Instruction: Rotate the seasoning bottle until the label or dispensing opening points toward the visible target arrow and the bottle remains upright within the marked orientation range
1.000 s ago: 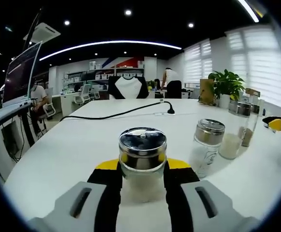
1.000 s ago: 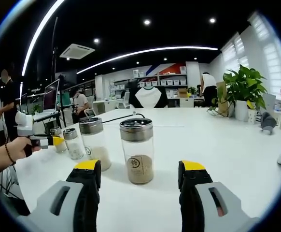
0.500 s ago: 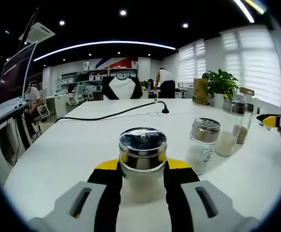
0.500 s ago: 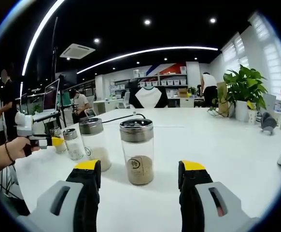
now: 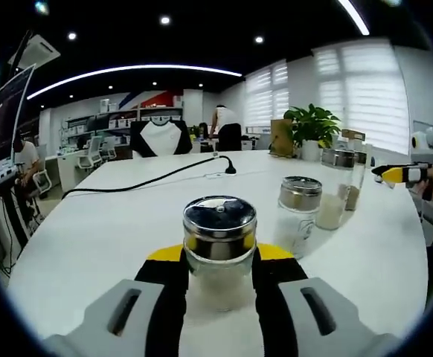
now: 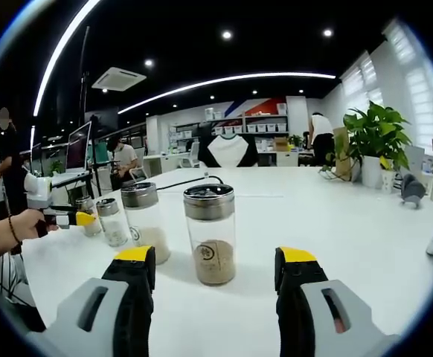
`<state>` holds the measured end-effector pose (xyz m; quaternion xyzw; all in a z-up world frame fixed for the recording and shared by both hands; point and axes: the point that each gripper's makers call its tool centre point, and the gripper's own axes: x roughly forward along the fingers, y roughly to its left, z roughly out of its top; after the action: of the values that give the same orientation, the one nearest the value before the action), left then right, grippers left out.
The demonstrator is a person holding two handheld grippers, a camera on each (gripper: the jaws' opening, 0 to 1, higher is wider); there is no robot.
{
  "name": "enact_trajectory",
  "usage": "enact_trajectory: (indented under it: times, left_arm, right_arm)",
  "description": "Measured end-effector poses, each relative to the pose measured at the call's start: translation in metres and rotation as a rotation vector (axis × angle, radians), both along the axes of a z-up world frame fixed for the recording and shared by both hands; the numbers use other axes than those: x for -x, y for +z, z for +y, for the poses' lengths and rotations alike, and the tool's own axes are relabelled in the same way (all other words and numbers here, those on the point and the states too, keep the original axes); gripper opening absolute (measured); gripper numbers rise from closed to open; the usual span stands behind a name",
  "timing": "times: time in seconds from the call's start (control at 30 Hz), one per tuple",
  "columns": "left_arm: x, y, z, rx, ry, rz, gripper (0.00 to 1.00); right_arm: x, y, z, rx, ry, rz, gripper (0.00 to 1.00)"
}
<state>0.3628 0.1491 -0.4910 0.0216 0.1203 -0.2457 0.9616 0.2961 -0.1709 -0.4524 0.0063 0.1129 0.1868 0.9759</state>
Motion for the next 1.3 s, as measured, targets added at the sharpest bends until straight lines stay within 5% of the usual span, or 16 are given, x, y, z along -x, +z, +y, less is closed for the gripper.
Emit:
enact_trajectory:
  times: [0.9, 1.3]
  left_arm:
    - [-0.005, -0.001, -0.007, -0.034, -0.270, -0.002, 0.35]
    - [-0.004, -0.001, -0.011, -0.041, -0.294, 0.004, 0.35]
  right_arm:
    - [0.001, -0.002, 0.003, 0.005, 0.004, 0.009, 0.66]
    - [-0.001, -0.003, 0.000, 0.005, 0.000, 0.012, 0.66]
